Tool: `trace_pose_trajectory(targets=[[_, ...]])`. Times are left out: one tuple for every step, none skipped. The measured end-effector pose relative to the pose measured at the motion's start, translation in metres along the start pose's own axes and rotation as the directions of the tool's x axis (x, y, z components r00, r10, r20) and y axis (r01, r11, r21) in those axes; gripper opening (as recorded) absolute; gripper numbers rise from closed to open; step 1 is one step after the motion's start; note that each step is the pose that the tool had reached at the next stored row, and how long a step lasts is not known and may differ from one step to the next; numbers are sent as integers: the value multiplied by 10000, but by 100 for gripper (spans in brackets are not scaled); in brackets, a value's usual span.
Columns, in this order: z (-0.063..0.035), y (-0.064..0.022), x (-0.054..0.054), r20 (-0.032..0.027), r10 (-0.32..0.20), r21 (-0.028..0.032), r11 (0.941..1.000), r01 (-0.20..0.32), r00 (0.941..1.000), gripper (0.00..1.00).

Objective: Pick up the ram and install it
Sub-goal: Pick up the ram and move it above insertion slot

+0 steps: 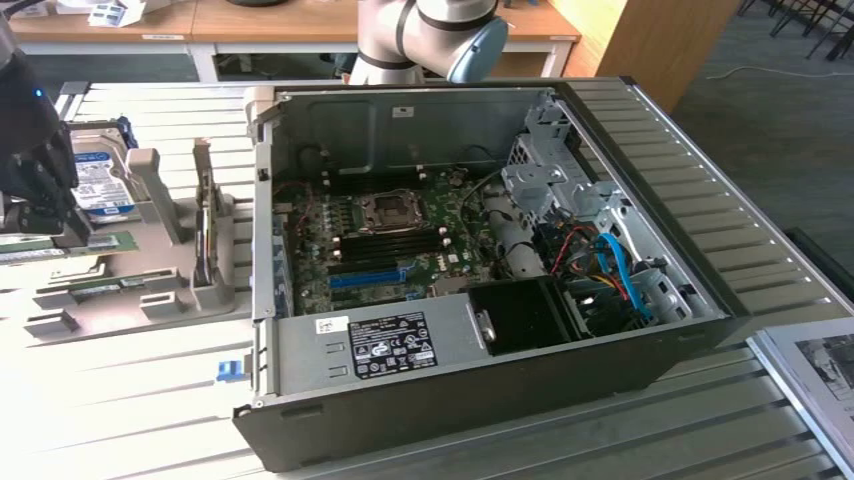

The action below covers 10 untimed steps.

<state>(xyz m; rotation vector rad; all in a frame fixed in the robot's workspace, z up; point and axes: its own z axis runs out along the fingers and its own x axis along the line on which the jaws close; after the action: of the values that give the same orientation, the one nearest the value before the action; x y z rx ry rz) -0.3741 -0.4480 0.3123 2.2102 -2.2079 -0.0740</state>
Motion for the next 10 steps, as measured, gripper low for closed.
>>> trace_pose_trajectory(targets=[[-19, 1, 0, 0, 2, 0, 10000, -2, 10000, 12], [-35, 2, -1, 0, 4, 0, 10000, -4, 10000, 12], [-50, 2, -1, 0, 5, 0, 10000, -5, 10000, 12], [-65, 3, -1, 0, 6, 0, 10000, -6, 10000, 12], [-79, 3, -2, 0, 6, 0, 10000, -6, 10000, 12], [-93, 4, -2, 0, 6, 0, 10000, -6, 10000, 12], [-106, 5, -2, 1, 7, 0, 10000, -7, 10000, 12], [-118, 5, -2, 0, 8, 1, 10000, -8, 10000, 12], [-131, 6, -3, 0, 8, 1, 10000, -8, 10000, 12], [-143, 6, -3, 0, 9, 0, 10000, -9, 10000, 12]])
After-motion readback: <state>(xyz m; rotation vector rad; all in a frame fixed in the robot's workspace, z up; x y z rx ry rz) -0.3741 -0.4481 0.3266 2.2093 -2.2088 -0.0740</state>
